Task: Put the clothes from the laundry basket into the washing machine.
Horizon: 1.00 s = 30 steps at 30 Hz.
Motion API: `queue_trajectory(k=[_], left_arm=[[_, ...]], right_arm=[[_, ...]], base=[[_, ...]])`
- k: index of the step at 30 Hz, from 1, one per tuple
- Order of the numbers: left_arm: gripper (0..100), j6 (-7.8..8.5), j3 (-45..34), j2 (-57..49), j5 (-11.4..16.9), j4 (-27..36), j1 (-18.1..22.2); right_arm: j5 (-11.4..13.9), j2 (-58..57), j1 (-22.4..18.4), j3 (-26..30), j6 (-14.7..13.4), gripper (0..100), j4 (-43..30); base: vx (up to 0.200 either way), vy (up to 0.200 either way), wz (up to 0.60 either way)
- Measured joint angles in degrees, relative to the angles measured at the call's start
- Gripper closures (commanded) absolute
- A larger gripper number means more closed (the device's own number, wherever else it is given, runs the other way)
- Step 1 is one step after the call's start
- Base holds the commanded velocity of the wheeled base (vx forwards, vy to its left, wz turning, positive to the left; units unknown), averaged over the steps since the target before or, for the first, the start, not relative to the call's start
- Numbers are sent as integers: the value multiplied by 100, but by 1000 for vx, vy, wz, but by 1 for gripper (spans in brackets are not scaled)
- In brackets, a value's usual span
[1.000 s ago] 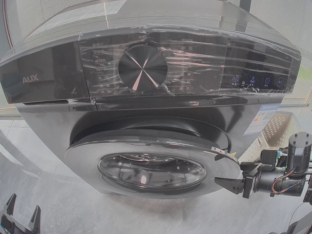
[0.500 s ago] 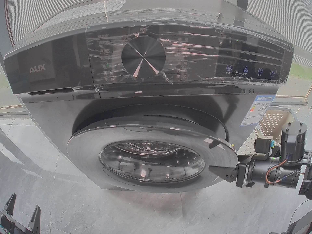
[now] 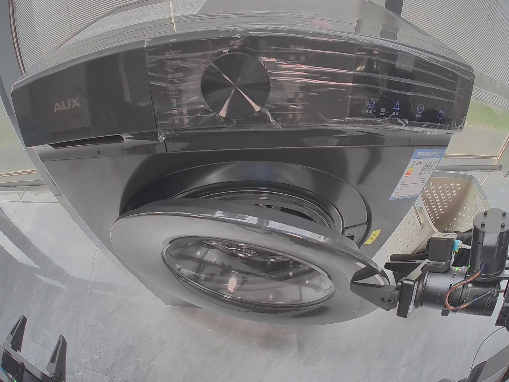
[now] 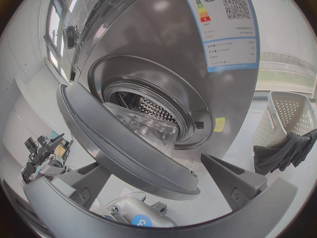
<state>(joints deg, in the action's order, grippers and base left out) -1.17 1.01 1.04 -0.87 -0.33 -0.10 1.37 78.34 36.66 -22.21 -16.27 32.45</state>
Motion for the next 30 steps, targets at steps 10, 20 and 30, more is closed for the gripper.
queue_trajectory(k=[10, 20, 30], left_arm=[[0, -2, 0, -2, 0, 0, 0], [0, 5, 0, -2, 0, 0, 0], [0, 2, 0, 0, 7, -5, 0]], right_arm=[[154, 262, 28, -55, 145, 0, 4], [341, -30, 55, 282, 172, 0, 6], [312, 140, -37, -50, 156, 0, 12]], base=[[0, 0, 0], [0, 0, 0], [-120, 0, 0]])
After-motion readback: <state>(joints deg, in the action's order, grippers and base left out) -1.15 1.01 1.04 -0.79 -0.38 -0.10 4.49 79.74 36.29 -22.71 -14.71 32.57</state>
